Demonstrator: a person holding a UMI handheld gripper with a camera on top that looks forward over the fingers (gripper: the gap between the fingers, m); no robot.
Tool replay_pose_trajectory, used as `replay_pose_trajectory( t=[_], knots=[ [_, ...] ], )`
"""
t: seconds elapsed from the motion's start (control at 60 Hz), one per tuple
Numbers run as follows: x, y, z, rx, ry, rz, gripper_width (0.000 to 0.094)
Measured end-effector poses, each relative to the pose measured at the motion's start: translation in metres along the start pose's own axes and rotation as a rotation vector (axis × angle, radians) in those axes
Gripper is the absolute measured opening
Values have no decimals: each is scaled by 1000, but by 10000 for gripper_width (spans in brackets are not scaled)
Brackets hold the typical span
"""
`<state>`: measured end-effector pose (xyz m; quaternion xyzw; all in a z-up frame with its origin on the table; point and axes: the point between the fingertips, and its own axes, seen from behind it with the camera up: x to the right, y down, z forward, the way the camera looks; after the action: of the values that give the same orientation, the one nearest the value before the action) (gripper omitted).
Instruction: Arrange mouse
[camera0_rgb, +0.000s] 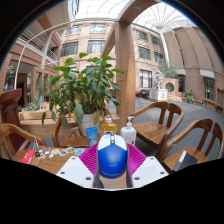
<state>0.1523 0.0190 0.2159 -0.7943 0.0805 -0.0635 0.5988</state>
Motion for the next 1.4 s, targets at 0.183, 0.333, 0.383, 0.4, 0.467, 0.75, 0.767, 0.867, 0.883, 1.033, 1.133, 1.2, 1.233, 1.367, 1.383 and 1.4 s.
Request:
replay_pose_trajectory(
  t=[0.183, 0.333, 0.383, 0.4, 0.467, 0.75, 0.767, 0.867, 0.883, 1.033, 1.133, 1.2, 1.233, 1.367, 1.383, 1.4],
  knots=[
    [-91, 78, 22, -141, -109, -55, 367],
    [-123, 182, 36, -318, -130, -73, 372],
    [-128, 204, 35, -358, -127, -87, 382],
    [-130, 210, 35, -369, -128, -88, 390],
    [-132, 219, 36, -381, -132, -82, 427],
    [-128, 193, -2, -360, -124, -68, 842],
    [-127, 189, -7, -354, -120, -71, 847],
    [-123, 164, -44, -329, -122, -67, 855],
    [-123, 161, -51, -324, -123, -67, 855],
    [-114, 127, -119, -263, -112, -91, 858],
    [-112, 113, -163, -243, -117, -94, 856],
    [-111, 110, -190, -236, -121, -93, 857],
    [-111, 108, -202, -237, -128, -93, 856],
    [-109, 110, -239, -238, -134, -96, 854],
    [-108, 110, -243, -238, -135, -97, 854],
    [-108, 110, -246, -236, -136, -98, 857]
  ],
)
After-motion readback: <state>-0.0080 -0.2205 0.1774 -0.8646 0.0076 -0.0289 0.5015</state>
